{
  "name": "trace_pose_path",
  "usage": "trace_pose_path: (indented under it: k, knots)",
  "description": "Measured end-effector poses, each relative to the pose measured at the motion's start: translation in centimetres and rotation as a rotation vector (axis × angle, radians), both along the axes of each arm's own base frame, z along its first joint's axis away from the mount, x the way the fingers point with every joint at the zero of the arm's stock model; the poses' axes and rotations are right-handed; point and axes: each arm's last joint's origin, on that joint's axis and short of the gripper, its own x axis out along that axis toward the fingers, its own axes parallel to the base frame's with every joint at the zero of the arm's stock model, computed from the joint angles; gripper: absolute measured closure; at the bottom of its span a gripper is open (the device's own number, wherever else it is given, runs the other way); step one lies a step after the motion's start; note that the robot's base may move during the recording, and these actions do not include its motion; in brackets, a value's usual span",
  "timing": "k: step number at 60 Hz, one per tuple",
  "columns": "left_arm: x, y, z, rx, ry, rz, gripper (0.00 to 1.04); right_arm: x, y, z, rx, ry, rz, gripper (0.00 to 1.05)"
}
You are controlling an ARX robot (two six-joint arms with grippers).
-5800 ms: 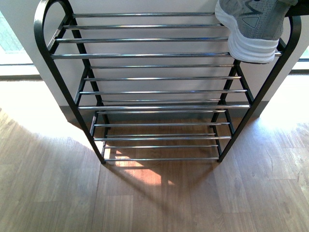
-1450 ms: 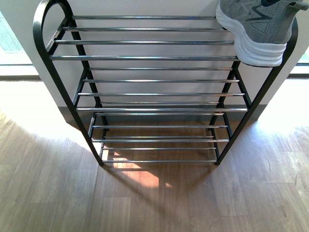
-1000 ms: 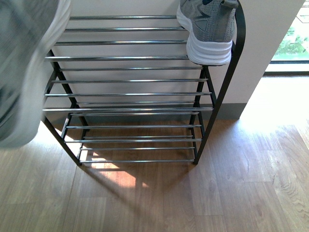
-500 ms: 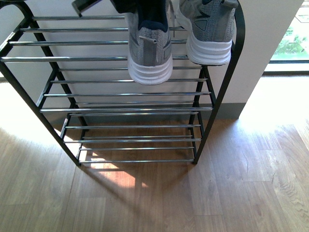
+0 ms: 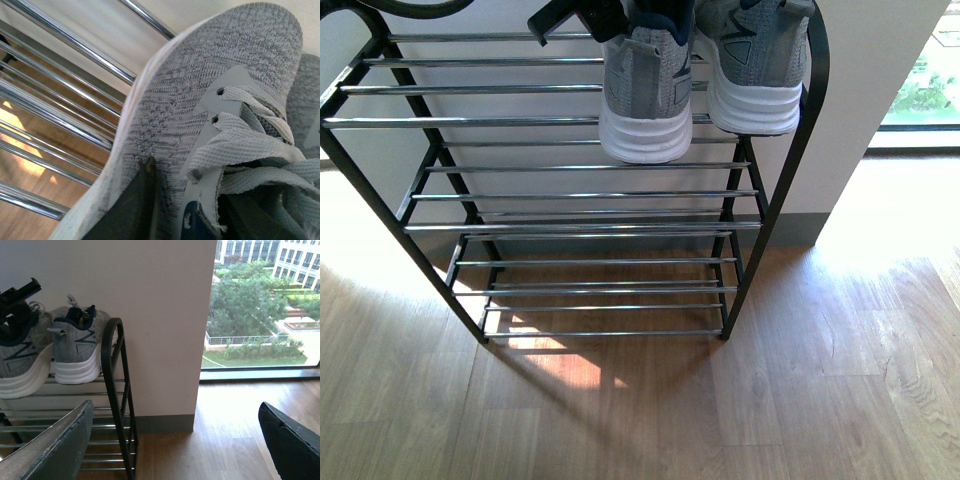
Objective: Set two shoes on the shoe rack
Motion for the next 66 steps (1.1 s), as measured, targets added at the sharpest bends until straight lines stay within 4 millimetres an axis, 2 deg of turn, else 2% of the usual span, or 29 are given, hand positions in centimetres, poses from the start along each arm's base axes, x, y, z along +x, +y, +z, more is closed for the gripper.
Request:
trace_pose_path:
  k: [4,10,17,20,26,29,33,38,43,51,59,66]
  knots:
    - [-1.0,0.0,0.7,-0.031,-0.018,-0.041,0.55,0.0,0.0,0.0,0.000,0.000,0.000,0.09]
    - [-3.4,0.8,2.4,-0.066,-0.053,-0.077,0.32,0.0,0.0,0.0,0.000,0.000,0.000,0.09]
    - [-6.1,2.2,4.5,-0.064,-0.104,-0.069,0.12,0.0,0.0,0.0,0.000,0.000,0.000,0.09]
    - [-7.2,3.0,5.2,-0.049,-0.130,-0.063,0.08,0.0,0.0,0.0,0.000,0.000,0.000,0.09]
    - [-10.4,5.2,6.7,0.042,-0.208,-0.028,0.10,0.0,0.0,0.0,0.000,0.000,0.000,0.09]
    - [-11.8,6.4,7.2,0.124,-0.346,-0.004,0.16,0.0,0.0,0.0,0.000,0.000,0.000,0.09]
    - [-14.9,9.5,7.9,0.267,-0.610,-0.017,0.30,0.0,0.0,0.0,0.000,0.000,0.000,0.09]
    - [-17.6,12.7,7.6,0.425,-0.764,-0.037,0.45,0.0,0.0,0.0,0.000,0.000,0.000,0.09]
    - [-19.6,15.2,5.8,0.538,-0.782,-0.053,0.59,0.0,0.0,0.0,0.000,0.000,0.000,0.09]
    - [-21.7,17.4,2.6,0.630,-0.724,-0.122,0.81,0.0,0.0,0.0,0.000,0.000,0.000,0.09]
    - [-23.4,19.0,1.7,0.651,-0.729,-0.130,1.02,0.0,0.0,0.0,0.000,0.000,0.000,0.09]
    - [-25.2,20.7,0.7,0.659,-0.733,-0.122,1.04,0.0,0.0,0.0,0.000,0.000,0.000,0.09]
